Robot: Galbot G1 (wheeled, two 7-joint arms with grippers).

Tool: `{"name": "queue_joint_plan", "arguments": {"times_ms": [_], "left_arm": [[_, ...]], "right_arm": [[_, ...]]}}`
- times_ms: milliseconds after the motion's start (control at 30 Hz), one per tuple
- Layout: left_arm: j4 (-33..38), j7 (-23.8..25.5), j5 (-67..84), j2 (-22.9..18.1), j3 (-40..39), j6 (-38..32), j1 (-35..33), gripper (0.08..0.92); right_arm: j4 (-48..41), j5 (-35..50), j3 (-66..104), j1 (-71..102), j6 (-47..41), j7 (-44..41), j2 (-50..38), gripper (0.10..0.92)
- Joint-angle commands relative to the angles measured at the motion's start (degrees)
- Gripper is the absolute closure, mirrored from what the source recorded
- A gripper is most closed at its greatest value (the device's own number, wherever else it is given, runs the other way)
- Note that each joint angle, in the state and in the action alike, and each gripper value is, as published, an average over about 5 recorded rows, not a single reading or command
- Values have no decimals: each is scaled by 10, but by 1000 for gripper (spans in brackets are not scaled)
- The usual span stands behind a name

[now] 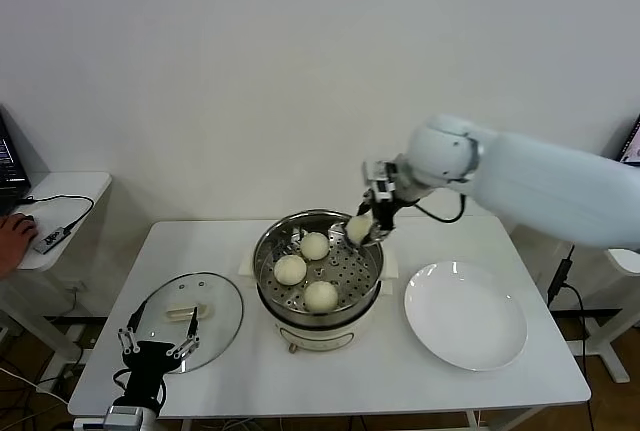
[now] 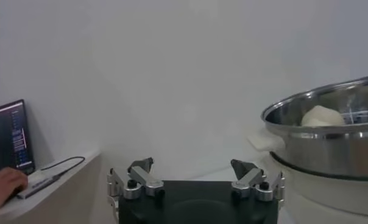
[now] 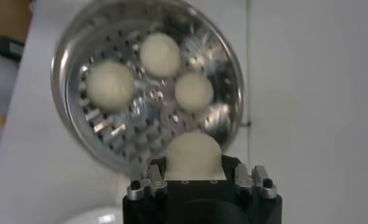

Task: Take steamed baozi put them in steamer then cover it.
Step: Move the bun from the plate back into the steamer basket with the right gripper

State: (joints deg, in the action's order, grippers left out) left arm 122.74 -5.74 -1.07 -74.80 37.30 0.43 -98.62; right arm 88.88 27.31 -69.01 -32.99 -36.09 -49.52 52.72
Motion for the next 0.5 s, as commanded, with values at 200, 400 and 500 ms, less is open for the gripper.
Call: {"name": "queue_joint_plan", "arguments": {"times_ms": [200, 400, 500], "left_arm": [[-2, -1, 0, -1, 1, -2, 0, 177], [-4, -1, 1, 0, 0, -2, 1, 177], [-4, -1, 0, -1, -1, -2, 3, 177]], "right_arm": [[-21, 10, -34, 64, -49, 56, 62, 440], [-31, -23, -33, 85, -48, 58, 61, 440], [-36, -36, -32, 89, -46, 58, 61, 440]]}}
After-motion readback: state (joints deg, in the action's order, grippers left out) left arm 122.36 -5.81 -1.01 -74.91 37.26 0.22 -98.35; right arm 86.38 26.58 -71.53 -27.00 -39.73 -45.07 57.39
